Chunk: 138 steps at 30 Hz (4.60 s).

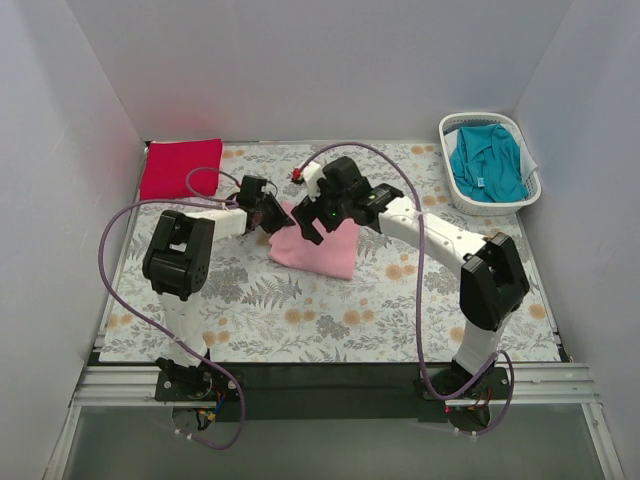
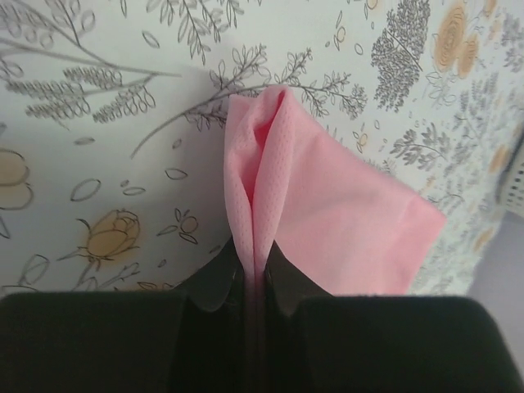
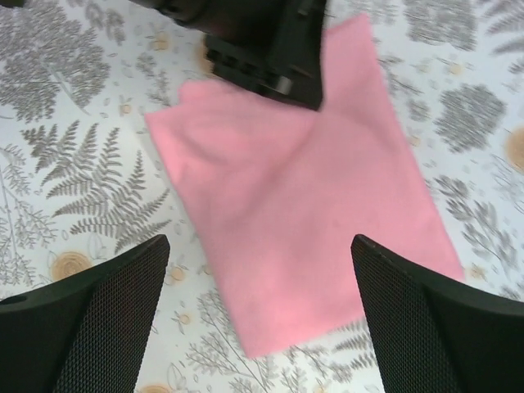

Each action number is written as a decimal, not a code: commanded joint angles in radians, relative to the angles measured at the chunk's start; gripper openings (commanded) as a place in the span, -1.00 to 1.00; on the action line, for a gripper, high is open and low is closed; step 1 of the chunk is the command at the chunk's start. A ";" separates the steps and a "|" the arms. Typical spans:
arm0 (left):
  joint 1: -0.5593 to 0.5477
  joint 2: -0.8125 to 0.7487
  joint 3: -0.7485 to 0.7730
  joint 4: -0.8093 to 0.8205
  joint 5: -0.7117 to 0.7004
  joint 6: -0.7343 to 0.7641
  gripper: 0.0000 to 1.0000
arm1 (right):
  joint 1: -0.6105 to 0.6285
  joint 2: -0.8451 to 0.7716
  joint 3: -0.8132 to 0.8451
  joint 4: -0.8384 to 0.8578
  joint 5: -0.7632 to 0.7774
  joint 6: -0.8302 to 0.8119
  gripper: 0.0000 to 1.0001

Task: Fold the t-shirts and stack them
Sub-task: Neatly place the folded tshirt to the corner

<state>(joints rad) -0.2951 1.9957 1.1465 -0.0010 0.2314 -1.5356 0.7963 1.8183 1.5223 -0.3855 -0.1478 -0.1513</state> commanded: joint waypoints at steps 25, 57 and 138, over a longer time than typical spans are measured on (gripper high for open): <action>0.234 0.255 0.907 -0.369 -0.311 0.834 -1.00 | -0.186 -0.284 -0.241 0.010 0.031 -0.059 0.97; 0.286 0.152 0.996 -0.286 -0.244 1.094 -1.00 | -0.187 -0.277 -0.240 0.007 0.019 -0.053 0.97; 0.485 0.336 1.088 -0.254 -0.165 1.341 -1.00 | -0.186 -0.154 -0.183 -0.015 -0.012 -0.025 0.97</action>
<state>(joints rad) 0.1684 2.3337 2.1944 -0.3012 0.0624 -0.2344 0.6144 1.6520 1.2964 -0.4015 -0.1417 -0.1860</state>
